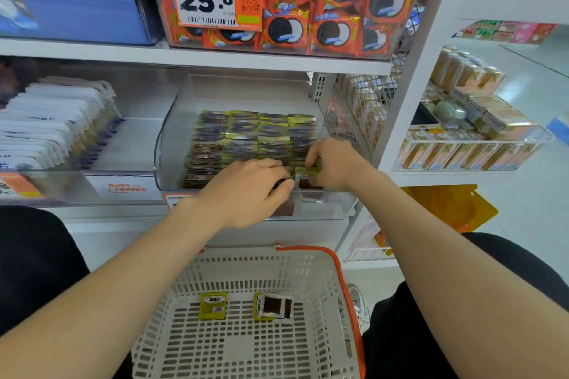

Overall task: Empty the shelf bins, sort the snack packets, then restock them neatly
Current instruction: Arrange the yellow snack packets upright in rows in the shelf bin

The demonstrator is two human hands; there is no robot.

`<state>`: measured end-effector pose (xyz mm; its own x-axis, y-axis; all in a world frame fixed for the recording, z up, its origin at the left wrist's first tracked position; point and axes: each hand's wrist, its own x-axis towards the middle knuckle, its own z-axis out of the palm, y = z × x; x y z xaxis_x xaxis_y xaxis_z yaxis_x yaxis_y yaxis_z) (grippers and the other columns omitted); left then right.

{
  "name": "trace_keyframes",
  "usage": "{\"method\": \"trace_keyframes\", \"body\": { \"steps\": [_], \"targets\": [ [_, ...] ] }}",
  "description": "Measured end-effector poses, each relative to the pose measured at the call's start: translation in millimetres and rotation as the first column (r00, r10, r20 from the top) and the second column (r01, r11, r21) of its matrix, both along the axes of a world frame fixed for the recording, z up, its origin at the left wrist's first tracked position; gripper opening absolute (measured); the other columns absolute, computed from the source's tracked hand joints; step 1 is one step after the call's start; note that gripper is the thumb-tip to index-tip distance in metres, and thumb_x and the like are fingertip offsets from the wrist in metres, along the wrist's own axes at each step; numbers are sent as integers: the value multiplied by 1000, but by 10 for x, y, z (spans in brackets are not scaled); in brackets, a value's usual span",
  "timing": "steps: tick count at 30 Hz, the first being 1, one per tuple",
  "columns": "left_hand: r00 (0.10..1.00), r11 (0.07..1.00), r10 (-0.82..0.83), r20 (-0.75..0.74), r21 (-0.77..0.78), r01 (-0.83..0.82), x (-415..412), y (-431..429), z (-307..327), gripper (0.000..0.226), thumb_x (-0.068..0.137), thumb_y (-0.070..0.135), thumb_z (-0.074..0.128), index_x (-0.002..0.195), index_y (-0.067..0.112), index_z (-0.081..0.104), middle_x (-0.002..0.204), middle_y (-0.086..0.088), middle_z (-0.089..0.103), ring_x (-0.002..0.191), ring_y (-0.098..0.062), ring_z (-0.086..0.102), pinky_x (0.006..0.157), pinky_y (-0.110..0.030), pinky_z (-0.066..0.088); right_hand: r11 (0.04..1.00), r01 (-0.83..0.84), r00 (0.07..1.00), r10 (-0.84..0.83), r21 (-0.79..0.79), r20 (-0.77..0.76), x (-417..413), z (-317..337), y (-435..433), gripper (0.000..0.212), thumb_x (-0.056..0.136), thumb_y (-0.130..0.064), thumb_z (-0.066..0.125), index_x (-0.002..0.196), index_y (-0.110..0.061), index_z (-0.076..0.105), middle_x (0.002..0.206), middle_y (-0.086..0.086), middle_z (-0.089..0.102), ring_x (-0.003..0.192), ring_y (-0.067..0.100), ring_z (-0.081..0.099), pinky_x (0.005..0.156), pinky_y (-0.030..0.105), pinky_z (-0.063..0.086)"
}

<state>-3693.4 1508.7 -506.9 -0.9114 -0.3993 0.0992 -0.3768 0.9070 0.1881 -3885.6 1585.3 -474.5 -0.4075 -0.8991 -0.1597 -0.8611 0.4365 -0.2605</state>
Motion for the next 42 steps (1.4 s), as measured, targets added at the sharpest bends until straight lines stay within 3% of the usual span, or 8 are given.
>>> {"method": "trace_keyframes", "body": {
  "steps": [3, 8, 16, 20, 24, 30, 34, 42],
  "targets": [
    [1000, 1000, 2, 22, -12, -2, 7, 32, 8, 71, 102, 60, 10, 128, 27, 67, 135, 4, 64, 129, -21, 58, 98, -51, 52, 998, 26, 997, -22, -60, 67, -11, -17, 23, 30, 84, -10, 83, 112, -19, 78, 112, -1, 69, 111, 21, 63, 94, 26, 49],
    [1000, 1000, 14, 14, -13, -14, 36, 48, -4, 69, 103, 61, 11, 129, 29, 66, 135, 3, 63, 126, -23, 59, 98, -50, 51, 992, 128, 990, -128, -6, 57, 9, -64, 5, 28, 86, -18, 79, 79, -15, 52, 79, 0, 52, 75, 23, 55, 50, 21, 37],
    [845, 999, 30, -534, 33, -14, 265, 414, 92, 5, 91, 29, 65, 96, 27, 66, 99, 13, 56, 91, -8, 56, 78, -30, 48, 901, -126, 976, 37, -415, -215, 298, 158, 315, 10, 98, -20, 57, 90, -14, 58, 74, 5, 62, 60, 23, 56, 59, 35, 51],
    [998, 989, -53, -22, 134, 56, 429, 510, -55, 11, 90, 39, 61, 83, 38, 53, 89, 15, 59, 84, -14, 62, 73, -36, 55, 883, -163, 982, 190, -439, 18, 776, 141, 693, 11, 81, -30, 58, 73, -24, 62, 60, -6, 61, 58, 12, 58, 56, 34, 54],
    [824, 923, -56, 564, 344, -172, 604, 330, -811, 24, 97, 44, 64, 118, 32, 67, 116, 9, 65, 97, -13, 62, 86, -33, 53, 951, -273, 962, 267, 143, 56, 1114, -541, 797, 21, 89, -27, 53, 72, -17, 48, 75, 2, 57, 75, 27, 61, 65, 42, 58],
    [778, 819, 131, 615, 374, -434, 1007, -9, -2115, 34, 103, 32, 56, 134, 22, 63, 144, -3, 57, 128, -26, 56, 106, -36, 47, 733, -418, 907, 372, 537, 197, 1001, -2035, 498, 17, 97, -11, 48, 80, -11, 49, 95, 9, 64, 77, 25, 56, 79, 44, 55],
    [766, 790, 191, 613, 367, -491, 1141, 48, -2773, 23, 102, 12, 50, 122, 11, 63, 138, -14, 58, 120, -33, 60, 101, -44, 52, 832, -261, 965, 214, 490, 152, 896, -2834, 465, 28, 100, -13, 46, 125, -13, 58, 120, 12, 66, 101, 32, 65, 90, 48, 57],
    [741, 773, 204, 640, 359, -523, 1225, 139, -3590, 74, 96, -11, 44, 164, 12, 22, 165, -19, 26, 133, -39, 52, 98, -43, 48, 880, -230, 971, 181, 417, 153, 911, -3910, 621, 74, 96, 2, 53, 161, -20, 25, 159, 16, 31, 144, 43, 35, 111, 52, 44]
  ]
}}
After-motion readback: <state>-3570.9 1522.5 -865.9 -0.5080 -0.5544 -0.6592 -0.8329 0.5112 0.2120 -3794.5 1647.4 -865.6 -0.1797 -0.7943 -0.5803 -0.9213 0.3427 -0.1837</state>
